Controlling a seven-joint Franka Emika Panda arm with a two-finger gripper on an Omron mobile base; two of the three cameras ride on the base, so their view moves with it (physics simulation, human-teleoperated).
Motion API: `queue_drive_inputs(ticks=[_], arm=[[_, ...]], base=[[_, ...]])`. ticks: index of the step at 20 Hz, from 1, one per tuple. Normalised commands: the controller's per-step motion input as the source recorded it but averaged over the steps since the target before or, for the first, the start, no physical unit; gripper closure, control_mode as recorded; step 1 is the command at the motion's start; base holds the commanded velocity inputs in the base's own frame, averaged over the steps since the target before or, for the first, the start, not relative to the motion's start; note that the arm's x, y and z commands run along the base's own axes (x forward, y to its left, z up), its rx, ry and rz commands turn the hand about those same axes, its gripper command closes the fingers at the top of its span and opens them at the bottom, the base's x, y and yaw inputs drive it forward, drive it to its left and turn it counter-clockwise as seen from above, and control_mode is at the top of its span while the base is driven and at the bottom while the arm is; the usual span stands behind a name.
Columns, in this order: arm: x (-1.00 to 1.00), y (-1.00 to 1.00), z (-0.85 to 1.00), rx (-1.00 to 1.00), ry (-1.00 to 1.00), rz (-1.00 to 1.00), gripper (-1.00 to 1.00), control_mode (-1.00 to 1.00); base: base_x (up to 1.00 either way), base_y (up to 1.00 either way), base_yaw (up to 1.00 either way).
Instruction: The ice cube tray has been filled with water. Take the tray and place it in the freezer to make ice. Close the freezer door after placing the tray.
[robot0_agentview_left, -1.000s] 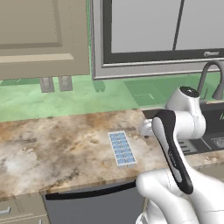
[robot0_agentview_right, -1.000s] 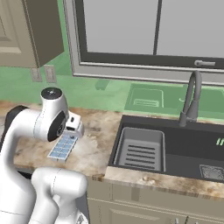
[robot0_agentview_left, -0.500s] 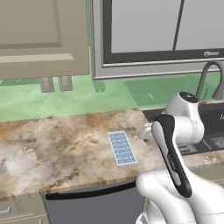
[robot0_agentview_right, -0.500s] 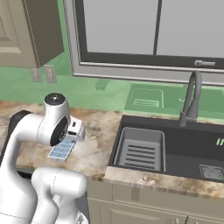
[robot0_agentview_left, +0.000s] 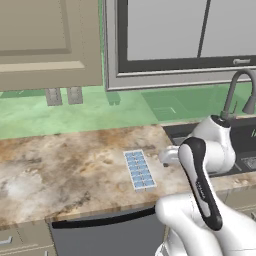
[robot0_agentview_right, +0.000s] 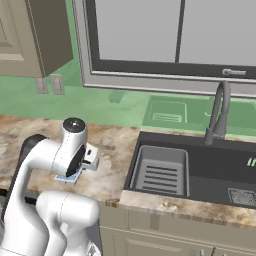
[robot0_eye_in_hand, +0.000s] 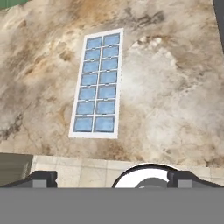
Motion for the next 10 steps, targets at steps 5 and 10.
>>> queue_drive_inputs(ticks=[5,10], arm=[[-0.04,0.0,-0.21,0.14,-0.02,-0.08,-1.0,-1.0],[-0.07,0.0,-0.21,0.19,-0.02,-0.12,-1.0,-1.0]], base=[[0.0,0.0,0.0],[0.0,0.0,0.0]])
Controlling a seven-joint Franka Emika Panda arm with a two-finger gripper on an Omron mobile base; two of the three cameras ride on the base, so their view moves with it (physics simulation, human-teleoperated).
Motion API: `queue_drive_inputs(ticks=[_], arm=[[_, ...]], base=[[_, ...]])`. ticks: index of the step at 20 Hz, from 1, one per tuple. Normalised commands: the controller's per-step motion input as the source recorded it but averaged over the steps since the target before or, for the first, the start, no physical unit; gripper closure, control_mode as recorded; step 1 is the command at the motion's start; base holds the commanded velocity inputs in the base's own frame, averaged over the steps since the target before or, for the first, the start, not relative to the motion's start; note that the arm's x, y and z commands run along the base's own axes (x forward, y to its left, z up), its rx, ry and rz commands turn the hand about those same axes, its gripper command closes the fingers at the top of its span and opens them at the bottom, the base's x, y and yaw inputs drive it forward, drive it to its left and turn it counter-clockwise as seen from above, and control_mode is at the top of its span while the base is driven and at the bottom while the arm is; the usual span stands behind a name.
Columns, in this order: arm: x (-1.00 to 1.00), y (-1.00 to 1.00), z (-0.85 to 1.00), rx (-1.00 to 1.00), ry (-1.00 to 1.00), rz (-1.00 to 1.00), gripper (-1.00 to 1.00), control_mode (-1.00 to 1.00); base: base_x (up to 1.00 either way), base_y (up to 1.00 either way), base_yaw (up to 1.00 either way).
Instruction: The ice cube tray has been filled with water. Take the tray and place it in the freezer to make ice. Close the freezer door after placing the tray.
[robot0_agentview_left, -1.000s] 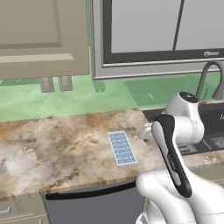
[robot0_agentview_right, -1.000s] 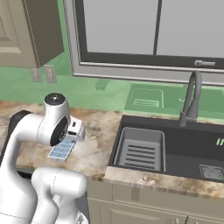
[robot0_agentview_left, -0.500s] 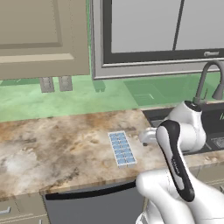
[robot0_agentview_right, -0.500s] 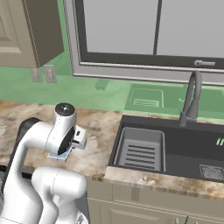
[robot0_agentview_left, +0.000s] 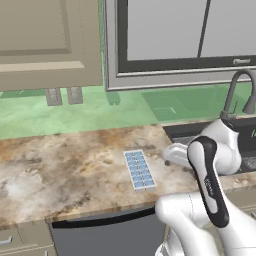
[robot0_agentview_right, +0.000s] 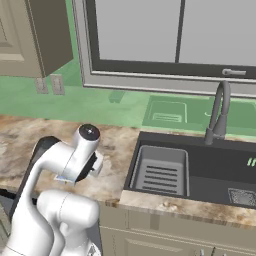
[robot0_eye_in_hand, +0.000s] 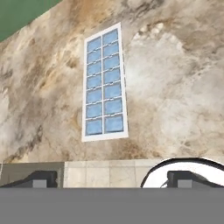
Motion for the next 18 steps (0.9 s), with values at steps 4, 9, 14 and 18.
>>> queue_drive_inputs(ticks=[4,9,14,18], arm=[[0.0,0.0,-0.18,0.21,0.0,-0.14,-1.0,-1.0],[0.0,0.0,-0.32,0.18,0.0,-0.12,-1.0,-1.0],[0.02,0.09,-0.36,0.14,0.0,-0.06,-1.0,-1.0],[0.17,0.06,-0.15,0.05,0.08,0.0,-1.0,-1.0]], base=[[0.0,0.0,0.0],[0.0,0.0,0.0],[0.0,0.0,0.0],[0.0,0.0,0.0]])
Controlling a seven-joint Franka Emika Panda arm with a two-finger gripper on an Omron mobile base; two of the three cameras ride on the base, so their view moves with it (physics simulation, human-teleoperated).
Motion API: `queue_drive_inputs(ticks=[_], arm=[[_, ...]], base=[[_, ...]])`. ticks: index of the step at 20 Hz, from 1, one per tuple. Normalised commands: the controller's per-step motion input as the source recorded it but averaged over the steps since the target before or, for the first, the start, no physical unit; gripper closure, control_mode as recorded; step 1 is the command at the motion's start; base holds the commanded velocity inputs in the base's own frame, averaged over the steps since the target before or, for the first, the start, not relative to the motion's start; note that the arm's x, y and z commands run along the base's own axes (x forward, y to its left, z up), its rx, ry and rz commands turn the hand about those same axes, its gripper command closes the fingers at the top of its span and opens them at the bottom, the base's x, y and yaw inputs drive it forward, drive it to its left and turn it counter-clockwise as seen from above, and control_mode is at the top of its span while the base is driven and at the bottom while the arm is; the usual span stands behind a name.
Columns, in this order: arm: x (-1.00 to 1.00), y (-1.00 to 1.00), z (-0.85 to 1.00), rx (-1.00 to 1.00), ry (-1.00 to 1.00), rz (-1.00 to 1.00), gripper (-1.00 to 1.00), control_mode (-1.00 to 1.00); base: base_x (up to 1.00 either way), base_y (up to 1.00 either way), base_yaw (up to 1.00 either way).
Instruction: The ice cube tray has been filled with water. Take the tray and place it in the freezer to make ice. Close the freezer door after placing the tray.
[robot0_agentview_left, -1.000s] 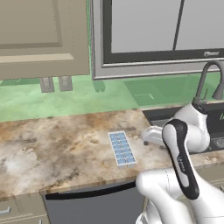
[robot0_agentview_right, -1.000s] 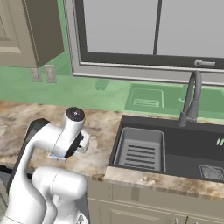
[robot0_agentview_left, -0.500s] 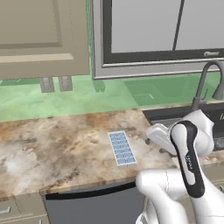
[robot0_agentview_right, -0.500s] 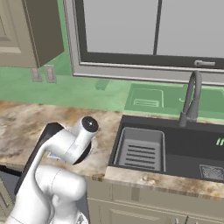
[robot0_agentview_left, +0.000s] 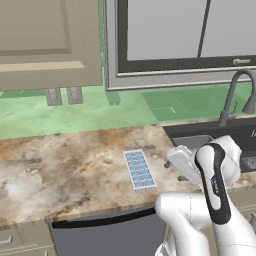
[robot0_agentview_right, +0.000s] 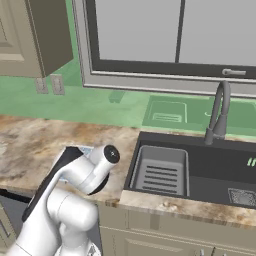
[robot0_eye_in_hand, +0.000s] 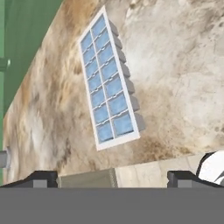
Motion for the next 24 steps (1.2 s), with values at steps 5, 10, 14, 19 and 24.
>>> queue_drive_inputs(ticks=[5,10,14,19,24], arm=[[0.3,0.07,-0.06,0.0,0.18,0.06,-1.0,-1.0],[0.34,0.13,-0.15,0.0,0.15,0.09,-1.0,-1.0],[0.24,0.05,-0.22,0.0,0.08,0.08,-1.0,-1.0],[0.2,0.02,-0.39,0.0,0.0,0.08,-1.0,-1.0],[0.24,0.01,-0.41,0.0,0.0,0.07,-1.0,-1.0]], base=[[0.0,0.0,0.0],[0.0,0.0,0.0],[0.0,0.0,0.0],[0.0,0.0,0.0],[0.0,0.0,0.0]])
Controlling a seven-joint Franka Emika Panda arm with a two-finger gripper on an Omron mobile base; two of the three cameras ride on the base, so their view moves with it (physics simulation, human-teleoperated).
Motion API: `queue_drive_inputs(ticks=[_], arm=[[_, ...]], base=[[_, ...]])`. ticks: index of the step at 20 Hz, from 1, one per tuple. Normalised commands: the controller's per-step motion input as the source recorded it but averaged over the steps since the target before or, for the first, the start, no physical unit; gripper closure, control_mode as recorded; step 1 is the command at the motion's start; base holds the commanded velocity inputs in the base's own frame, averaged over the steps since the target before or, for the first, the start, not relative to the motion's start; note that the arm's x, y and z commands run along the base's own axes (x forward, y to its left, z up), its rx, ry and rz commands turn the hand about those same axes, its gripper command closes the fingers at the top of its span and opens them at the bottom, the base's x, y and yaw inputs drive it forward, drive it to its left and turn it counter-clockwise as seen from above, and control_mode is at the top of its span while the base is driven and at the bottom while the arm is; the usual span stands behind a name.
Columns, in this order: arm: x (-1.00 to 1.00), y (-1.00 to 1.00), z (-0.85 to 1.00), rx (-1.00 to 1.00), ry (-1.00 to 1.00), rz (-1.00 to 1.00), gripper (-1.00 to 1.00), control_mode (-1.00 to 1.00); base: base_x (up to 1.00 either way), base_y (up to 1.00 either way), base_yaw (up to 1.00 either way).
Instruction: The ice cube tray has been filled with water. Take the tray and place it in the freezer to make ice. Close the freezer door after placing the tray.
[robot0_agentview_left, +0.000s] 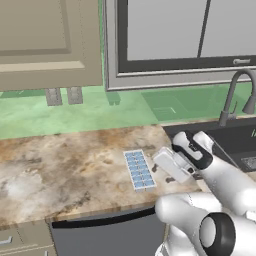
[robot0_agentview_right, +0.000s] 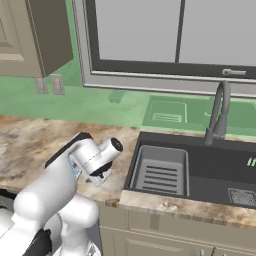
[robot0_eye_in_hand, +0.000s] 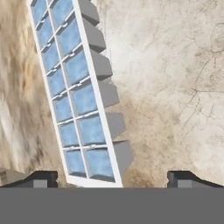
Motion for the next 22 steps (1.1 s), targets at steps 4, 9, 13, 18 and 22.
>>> queue_drive_inputs(ticks=[4,9,13,18,22], arm=[[0.29,0.06,-0.42,0.0,0.0,0.04,-1.0,-1.0],[0.23,0.11,-0.26,0.0,0.0,0.01,-1.0,-1.0],[0.16,0.14,-0.11,0.0,0.0,0.0,-1.0,-1.0],[0.11,0.17,-0.08,0.0,0.0,0.0,-1.0,-1.0],[0.12,0.2,-0.18,0.0,0.0,0.0,-1.0,-1.0]], base=[[0.0,0.0,0.0],[0.0,0.0,0.0],[0.0,0.0,0.0],[0.0,0.0,0.0],[0.0,0.0,0.0]])
